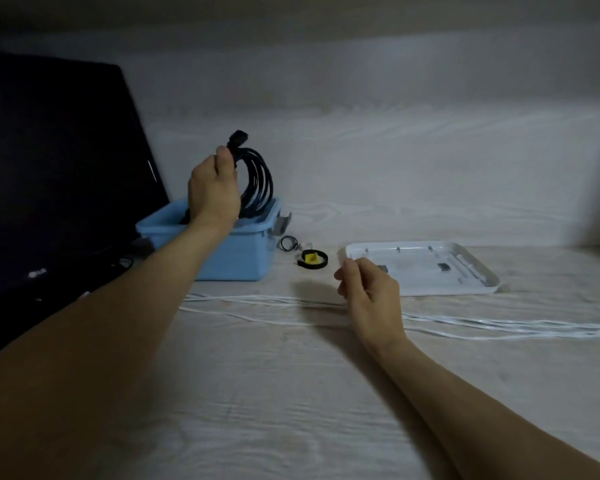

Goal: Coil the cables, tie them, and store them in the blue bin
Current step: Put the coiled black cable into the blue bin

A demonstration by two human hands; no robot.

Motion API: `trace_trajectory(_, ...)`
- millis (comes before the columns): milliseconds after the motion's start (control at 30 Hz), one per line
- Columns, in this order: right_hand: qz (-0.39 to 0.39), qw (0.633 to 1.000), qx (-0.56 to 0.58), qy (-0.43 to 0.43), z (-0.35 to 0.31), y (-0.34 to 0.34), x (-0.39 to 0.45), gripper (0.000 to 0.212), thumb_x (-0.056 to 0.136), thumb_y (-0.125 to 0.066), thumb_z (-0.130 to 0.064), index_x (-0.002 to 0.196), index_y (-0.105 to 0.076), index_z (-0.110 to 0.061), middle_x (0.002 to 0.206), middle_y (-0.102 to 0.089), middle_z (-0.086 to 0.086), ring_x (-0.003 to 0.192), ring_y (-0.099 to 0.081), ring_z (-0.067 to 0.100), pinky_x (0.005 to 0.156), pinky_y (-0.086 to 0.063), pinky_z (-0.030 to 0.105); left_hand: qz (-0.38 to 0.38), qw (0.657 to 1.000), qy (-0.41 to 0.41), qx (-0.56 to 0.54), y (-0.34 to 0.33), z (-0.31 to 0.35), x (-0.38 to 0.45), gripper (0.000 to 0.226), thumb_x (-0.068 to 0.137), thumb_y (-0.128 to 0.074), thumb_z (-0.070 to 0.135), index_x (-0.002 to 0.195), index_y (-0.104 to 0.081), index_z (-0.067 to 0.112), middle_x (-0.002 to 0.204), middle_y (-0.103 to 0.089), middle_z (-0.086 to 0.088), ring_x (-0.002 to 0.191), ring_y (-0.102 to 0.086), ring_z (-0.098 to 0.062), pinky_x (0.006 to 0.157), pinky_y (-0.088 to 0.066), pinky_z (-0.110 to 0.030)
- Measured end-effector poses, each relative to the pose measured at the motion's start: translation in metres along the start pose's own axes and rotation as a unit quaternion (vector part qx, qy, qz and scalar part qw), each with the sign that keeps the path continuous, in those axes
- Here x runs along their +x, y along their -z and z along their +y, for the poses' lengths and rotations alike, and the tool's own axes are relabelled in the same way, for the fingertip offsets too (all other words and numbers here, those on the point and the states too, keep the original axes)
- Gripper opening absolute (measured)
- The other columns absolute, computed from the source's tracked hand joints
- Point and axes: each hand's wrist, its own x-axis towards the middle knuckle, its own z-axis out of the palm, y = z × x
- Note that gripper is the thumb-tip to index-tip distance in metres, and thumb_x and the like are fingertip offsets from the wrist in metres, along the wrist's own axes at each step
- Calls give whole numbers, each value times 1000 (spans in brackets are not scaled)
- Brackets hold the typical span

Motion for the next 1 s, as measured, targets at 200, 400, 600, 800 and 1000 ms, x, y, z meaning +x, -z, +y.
trace_trajectory(200, -9, 1000, 4, 11, 0, 2, 2, 34, 104, -50, -25, 76, -65, -12, 61, -62, 7, 53, -54, 8, 52, -41, 17, -119, 891, -209, 385, -17, -28, 25, 24, 104, -30, 15, 84, -43, 14, 81, -50, -7, 85, -43, -27, 85, -21, -41)
trace_trajectory(400, -34, 998, -29, 47, 1, 0, 1, 33, 103, -50, -23, 75, -64, -16, 58, -60, 1, 54, -54, 11, 53, -39, 18, -285, 805, 34, 519, -24, -43, 42, 29, 99, -49, 38, 92, -60, 13, 102, -62, -10, 97, -51, -27, 93, -34, -39)
trace_trajectory(600, -69, 996, -48, 40, 5, -1, 2, 35, 103, -50, -24, 75, -66, -10, 58, -60, -4, 55, -55, 9, 54, -42, 19, -295, 847, 7, 442, -12, -40, 26, 43, 99, -42, 49, 101, -63, 11, 105, -58, -12, 107, -53, -33, 95, -37, -41)
trace_trajectory(800, -173, 974, -139, 47, 7, -3, 2, 16, 90, -69, -30, 81, -69, -16, 75, -67, -4, 67, -59, 8, 66, -50, 26, -171, 904, -210, 330, 11, -47, -87, 16, 84, -59, 3, 100, -59, 9, 120, -50, -15, 115, -45, -32, 96, -37, -45)
trace_trajectory(1000, -300, 902, -277, 137, 16, -9, -3, 32, 82, -70, -51, 101, -73, -26, 94, -63, 1, 91, -58, 23, 88, -49, 41, -162, 908, -252, 294, 34, -61, -118, 30, 79, -48, 20, 102, -62, 7, 122, -47, -15, 117, -42, -32, 95, -42, -50)
